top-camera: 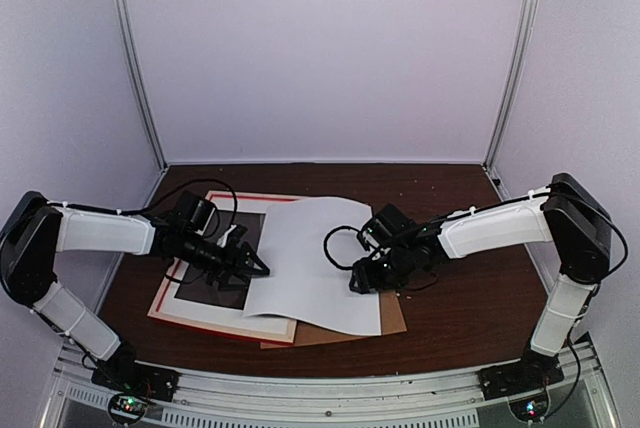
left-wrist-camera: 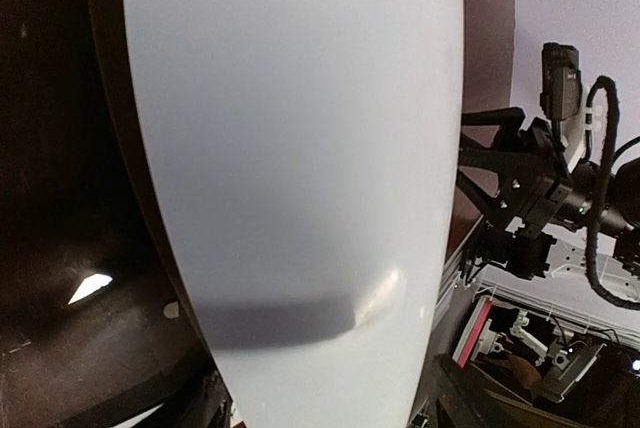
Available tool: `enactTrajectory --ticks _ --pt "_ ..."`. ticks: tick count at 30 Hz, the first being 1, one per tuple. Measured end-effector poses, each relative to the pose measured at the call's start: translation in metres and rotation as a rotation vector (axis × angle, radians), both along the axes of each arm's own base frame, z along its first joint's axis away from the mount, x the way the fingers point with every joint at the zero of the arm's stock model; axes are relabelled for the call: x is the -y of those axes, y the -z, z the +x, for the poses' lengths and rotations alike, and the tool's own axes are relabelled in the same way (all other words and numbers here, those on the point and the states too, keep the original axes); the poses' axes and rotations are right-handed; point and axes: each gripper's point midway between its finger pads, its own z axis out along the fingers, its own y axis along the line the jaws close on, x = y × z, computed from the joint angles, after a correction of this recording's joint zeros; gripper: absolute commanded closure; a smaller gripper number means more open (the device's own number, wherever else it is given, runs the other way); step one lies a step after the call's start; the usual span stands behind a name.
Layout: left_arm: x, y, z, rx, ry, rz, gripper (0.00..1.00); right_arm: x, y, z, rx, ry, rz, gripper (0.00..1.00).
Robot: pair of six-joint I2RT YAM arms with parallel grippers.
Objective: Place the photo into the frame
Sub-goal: Pick up the photo from the backboard.
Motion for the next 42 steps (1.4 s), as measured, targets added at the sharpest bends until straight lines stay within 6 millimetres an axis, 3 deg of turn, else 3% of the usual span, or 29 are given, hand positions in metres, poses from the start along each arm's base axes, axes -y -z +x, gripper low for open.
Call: enactTrajectory --ticks 16,21,29,42 --pt "-0.002 -0.015 0.020 0.035 -0.043 -0.093 0.28 -0.001 0.001 0.001 0.004 0.000 0.004 0.40" --pt "-0.003 -0.019 0.032 0.036 -0.051 -0.111 0.33 -0.002 0.001 0.002 0.007 0.000 0.008 0.40" --pt "0.009 -0.017 0.061 0.038 -0.013 -0.113 0.50 -0.003 0.001 0.002 0.008 0.000 0.009 0.40" --pt "0.019 -0.008 0.085 0.045 0.044 -0.070 0.99 -0.002 -0.001 0.002 0.011 -0.004 0.009 0.38"
